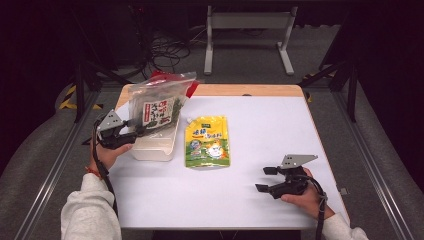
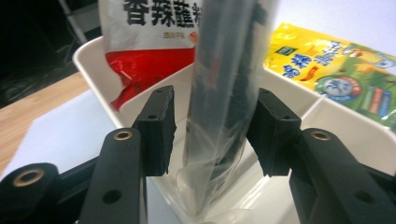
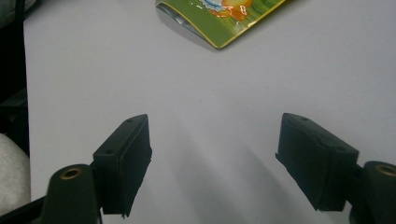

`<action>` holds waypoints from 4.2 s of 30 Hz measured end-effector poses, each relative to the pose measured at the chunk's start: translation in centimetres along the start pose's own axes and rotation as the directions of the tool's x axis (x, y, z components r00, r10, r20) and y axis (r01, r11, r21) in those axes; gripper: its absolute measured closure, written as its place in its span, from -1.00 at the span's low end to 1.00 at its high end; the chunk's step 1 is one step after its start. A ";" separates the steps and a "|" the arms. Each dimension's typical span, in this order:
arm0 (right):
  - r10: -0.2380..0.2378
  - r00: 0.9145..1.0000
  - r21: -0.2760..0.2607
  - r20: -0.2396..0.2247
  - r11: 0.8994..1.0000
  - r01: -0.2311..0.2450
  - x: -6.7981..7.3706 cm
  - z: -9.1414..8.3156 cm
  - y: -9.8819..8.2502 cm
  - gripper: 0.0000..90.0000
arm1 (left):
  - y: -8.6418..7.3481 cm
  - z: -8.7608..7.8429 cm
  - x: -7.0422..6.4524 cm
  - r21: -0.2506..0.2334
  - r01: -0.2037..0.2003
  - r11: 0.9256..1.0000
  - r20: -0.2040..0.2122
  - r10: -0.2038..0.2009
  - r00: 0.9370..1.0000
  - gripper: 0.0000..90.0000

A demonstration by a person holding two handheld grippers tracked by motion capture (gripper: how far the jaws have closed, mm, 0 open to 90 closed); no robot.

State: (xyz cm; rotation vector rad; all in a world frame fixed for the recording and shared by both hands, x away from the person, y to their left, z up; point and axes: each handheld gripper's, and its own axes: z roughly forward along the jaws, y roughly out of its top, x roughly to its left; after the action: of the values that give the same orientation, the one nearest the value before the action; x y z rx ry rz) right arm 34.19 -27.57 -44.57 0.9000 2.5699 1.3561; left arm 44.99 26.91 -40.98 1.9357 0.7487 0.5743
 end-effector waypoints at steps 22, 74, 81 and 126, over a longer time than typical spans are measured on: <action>0.005 0.999 -0.014 0.033 1.000 -0.004 -0.3 -0.3 0.2 -0.43 | 0.6 -2.4 -1.4 -0.063 0.066 0.996 -0.092 -0.071 0.993 -0.51; -0.019 0.992 -0.053 0.123 0.998 0.026 -1.1 4.1 5.0 -0.16 | -4.6 -3.4 -15.9 0.177 -0.011 0.984 0.178 -0.021 0.984 -0.74; -0.029 0.992 0.003 0.121 1.000 0.029 -1.0 7.0 6.1 0.01 | -4.7 -2.7 -16.1 0.200 -0.033 0.979 0.196 -0.007 0.980 -0.74; 0.126 0.987 0.008 0.100 0.992 -0.128 -1.9 10.5 8.2 -0.34 | -3.9 0.1 -16.3 0.210 0.043 0.977 0.244 -0.095 0.965 -0.68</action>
State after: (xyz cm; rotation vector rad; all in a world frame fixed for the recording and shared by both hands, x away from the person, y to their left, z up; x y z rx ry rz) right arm 43.15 -17.49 -44.79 1.1215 2.4896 1.2885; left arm 32.58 16.73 -45.80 2.1121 0.7293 0.2063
